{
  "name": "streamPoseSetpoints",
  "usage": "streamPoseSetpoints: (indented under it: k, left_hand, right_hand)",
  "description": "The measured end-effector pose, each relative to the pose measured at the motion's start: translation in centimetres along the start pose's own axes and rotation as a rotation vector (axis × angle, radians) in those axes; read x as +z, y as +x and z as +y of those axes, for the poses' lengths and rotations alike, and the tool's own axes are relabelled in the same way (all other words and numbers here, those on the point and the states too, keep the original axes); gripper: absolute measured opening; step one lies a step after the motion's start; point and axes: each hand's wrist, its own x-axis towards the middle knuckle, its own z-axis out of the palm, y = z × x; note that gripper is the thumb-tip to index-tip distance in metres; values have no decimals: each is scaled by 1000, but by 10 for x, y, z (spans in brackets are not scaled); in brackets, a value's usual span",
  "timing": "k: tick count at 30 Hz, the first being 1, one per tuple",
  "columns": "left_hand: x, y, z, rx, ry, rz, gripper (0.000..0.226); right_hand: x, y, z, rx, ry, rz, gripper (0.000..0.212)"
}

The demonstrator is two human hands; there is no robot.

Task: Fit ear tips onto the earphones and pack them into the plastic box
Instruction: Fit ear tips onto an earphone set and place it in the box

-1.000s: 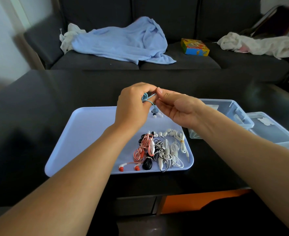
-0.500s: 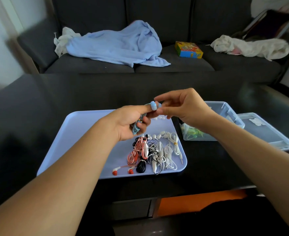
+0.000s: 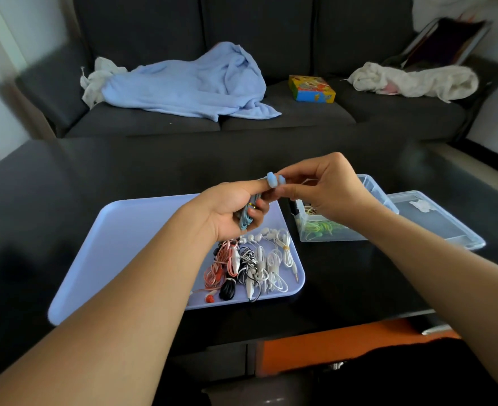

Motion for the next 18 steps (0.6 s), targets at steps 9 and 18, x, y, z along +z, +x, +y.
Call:
streamPoseSetpoints:
  k: [9, 18]
  left_hand:
    - [24, 20, -7, 6, -205, -18, 50]
    - [75, 59, -21, 225, 134, 29, 51]
  right_hand:
    - [-30, -10, 40, 444, 475, 131, 21]
    - [-63, -11, 58, 629, 694, 523, 18]
